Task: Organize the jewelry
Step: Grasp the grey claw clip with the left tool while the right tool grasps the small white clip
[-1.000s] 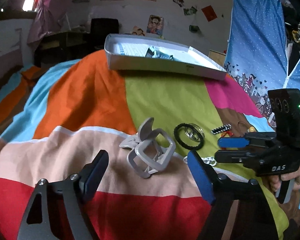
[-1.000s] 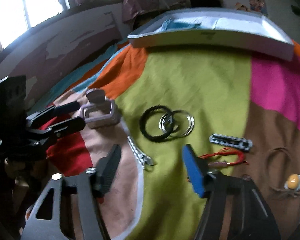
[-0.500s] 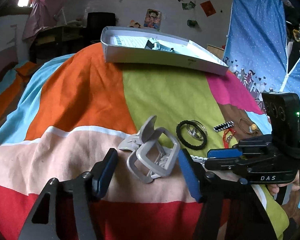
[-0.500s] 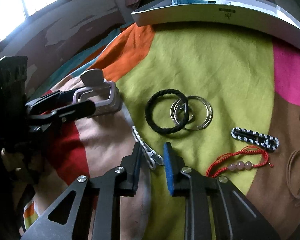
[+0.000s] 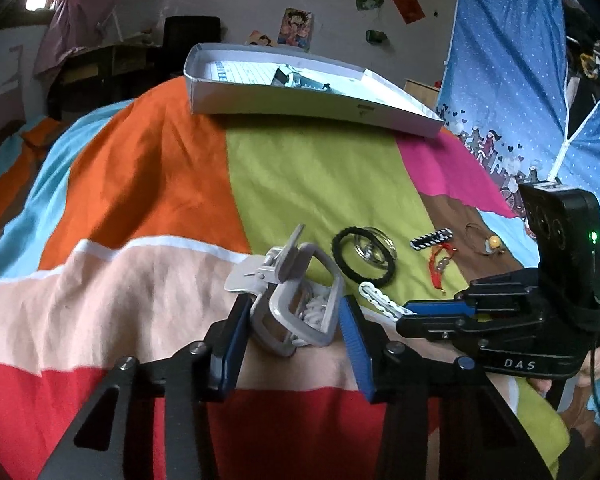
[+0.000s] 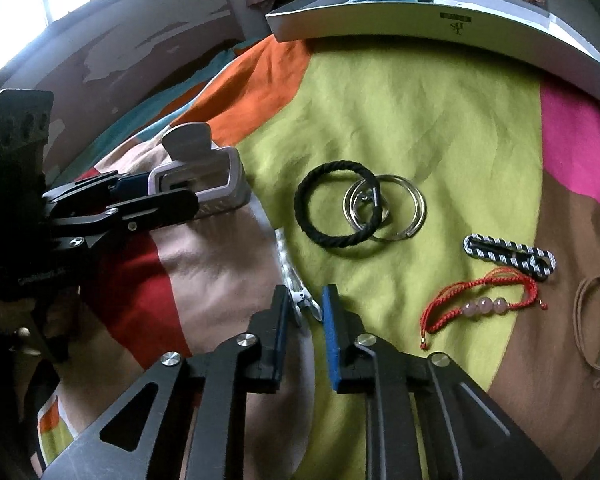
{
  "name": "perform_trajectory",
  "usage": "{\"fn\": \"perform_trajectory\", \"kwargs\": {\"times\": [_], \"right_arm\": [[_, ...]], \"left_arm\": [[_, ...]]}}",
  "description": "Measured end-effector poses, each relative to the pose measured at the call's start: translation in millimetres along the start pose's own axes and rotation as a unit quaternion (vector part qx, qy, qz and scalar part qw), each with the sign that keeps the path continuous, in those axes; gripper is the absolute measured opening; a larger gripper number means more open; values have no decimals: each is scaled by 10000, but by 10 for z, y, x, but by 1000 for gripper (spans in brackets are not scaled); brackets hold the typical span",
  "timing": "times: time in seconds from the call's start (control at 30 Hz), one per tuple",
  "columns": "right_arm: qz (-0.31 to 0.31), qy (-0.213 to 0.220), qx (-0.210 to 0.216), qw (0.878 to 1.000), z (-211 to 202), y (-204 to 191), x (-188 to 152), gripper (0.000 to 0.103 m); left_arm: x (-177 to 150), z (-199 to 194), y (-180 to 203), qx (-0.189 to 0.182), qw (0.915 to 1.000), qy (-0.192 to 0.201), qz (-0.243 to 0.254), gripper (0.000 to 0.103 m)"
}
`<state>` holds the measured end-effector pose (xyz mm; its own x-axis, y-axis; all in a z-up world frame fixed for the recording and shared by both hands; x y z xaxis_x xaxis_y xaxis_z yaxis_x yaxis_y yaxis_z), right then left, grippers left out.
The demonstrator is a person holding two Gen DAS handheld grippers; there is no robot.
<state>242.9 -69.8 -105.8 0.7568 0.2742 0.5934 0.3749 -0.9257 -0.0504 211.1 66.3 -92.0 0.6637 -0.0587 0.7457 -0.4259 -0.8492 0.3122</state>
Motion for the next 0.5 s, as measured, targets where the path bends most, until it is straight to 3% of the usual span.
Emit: {"fn": "perform_trajectory", "kwargs": {"times": [0.03, 0.07, 0.37, 0.5], "right_arm": [[8, 6, -28, 10000, -10, -3, -13, 12], [36, 16, -47, 10000, -31, 0, -30, 11], [618, 164, 34, 9980, -298, 183, -302, 11], [766, 242, 41, 9968, -441, 244, -422, 11]], "left_arm": [[-10, 0, 23, -2, 10000, -14, -10, 36], [-20, 3, 62, -28, 10000, -45, -10, 25], [-161, 89, 382, 14, 9993, -381, 25, 24], [-217, 47, 464, -93, 9988, -401, -272, 24]]}}
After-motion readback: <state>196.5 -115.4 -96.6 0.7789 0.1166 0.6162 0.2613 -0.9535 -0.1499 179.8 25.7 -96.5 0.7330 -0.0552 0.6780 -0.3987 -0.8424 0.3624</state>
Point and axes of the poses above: each gripper's, at about its wrist camera, not at the fingertips, and z roughly the way its jaws point, y to its right, x to its top, the point moved 1 cm from there along z, roughly the way its jaws point, and after that the axes turned 13 degrees about -x, right-handed, at the moved point
